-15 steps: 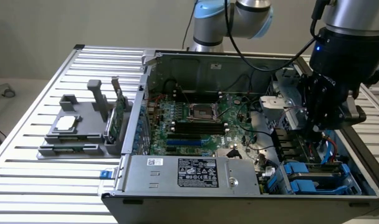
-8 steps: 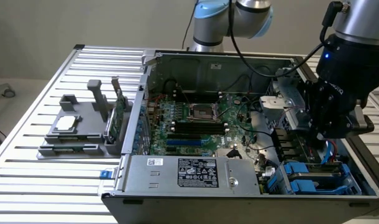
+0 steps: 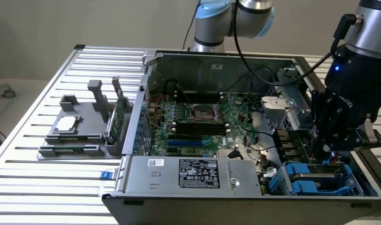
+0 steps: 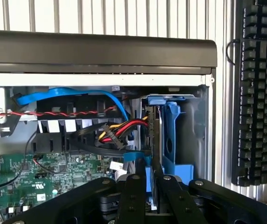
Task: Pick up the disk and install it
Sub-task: 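Insert the second disk wire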
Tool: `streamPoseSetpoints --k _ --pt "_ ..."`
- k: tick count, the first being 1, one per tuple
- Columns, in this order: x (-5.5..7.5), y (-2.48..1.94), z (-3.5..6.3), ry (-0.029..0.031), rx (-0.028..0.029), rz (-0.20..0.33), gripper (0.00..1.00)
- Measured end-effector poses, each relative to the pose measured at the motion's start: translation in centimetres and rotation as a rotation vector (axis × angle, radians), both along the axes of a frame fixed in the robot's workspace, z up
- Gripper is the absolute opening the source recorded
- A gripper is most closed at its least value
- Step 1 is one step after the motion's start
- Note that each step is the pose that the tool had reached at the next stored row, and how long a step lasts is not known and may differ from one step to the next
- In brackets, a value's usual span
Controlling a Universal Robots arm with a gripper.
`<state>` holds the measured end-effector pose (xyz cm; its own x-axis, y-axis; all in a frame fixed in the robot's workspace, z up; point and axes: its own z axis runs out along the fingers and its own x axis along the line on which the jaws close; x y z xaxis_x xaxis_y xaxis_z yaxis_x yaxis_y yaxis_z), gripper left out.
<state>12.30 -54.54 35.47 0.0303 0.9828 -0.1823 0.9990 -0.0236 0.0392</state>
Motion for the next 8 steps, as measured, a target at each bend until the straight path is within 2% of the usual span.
streamPoseSetpoints --k 3,8 --pt "0.18 -0.46 -0.30 0.0083 0.0019 0.000 0.17" --pt "0.26 -0.54 -0.88 0.0181 0.0034 0.000 0.17"
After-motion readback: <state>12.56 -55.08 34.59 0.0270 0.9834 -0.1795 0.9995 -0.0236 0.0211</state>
